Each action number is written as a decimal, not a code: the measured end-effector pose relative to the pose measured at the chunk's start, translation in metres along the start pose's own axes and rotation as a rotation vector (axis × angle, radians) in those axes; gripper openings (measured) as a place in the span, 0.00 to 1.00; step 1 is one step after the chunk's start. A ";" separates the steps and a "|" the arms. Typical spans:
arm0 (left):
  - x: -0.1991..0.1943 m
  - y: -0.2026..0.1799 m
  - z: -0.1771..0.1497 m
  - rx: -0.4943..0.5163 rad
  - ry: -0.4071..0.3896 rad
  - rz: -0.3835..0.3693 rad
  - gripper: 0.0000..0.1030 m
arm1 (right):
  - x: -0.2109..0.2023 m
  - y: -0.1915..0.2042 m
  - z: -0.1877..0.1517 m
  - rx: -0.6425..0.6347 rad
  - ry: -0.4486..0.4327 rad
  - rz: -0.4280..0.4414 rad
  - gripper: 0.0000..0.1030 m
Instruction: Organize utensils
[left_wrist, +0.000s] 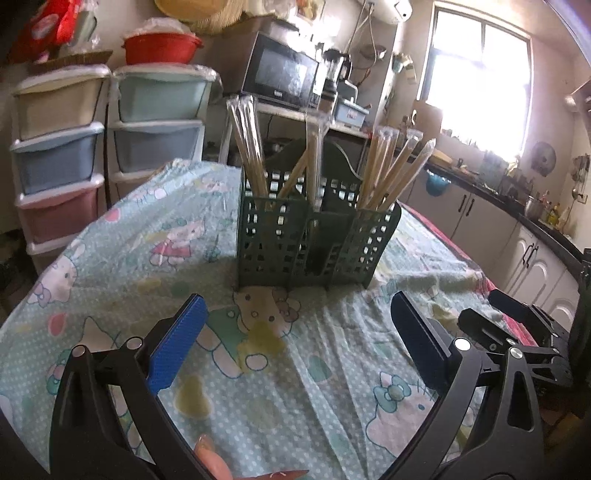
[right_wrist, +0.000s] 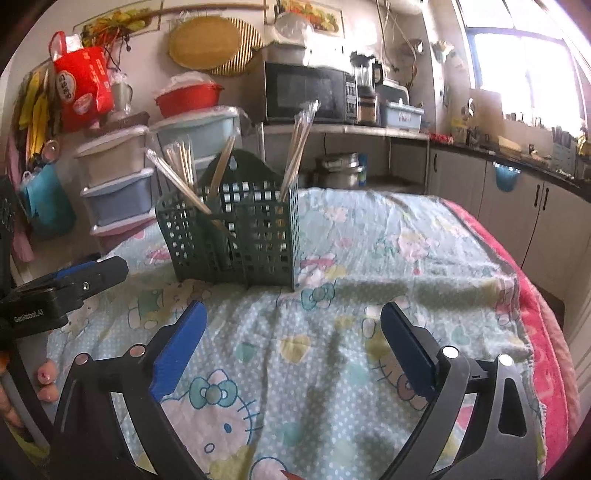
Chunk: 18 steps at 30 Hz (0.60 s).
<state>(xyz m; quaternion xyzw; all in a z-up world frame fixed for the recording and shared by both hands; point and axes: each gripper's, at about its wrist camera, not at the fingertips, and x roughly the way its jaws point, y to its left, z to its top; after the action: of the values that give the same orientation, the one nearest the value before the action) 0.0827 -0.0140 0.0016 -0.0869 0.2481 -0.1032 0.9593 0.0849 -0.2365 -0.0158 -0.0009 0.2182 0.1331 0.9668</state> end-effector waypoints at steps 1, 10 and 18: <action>-0.002 -0.001 0.000 0.004 -0.012 -0.001 0.90 | -0.005 0.001 0.000 -0.003 -0.029 -0.007 0.90; -0.009 -0.008 -0.003 0.045 -0.108 0.043 0.90 | -0.031 0.002 0.001 -0.017 -0.233 -0.045 0.93; -0.013 -0.012 -0.009 0.081 -0.151 0.038 0.90 | -0.031 0.006 -0.002 -0.028 -0.239 -0.046 0.93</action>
<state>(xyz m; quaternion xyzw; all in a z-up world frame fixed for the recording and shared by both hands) 0.0650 -0.0238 0.0026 -0.0507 0.1725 -0.0880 0.9798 0.0559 -0.2389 -0.0046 -0.0034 0.0996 0.1129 0.9886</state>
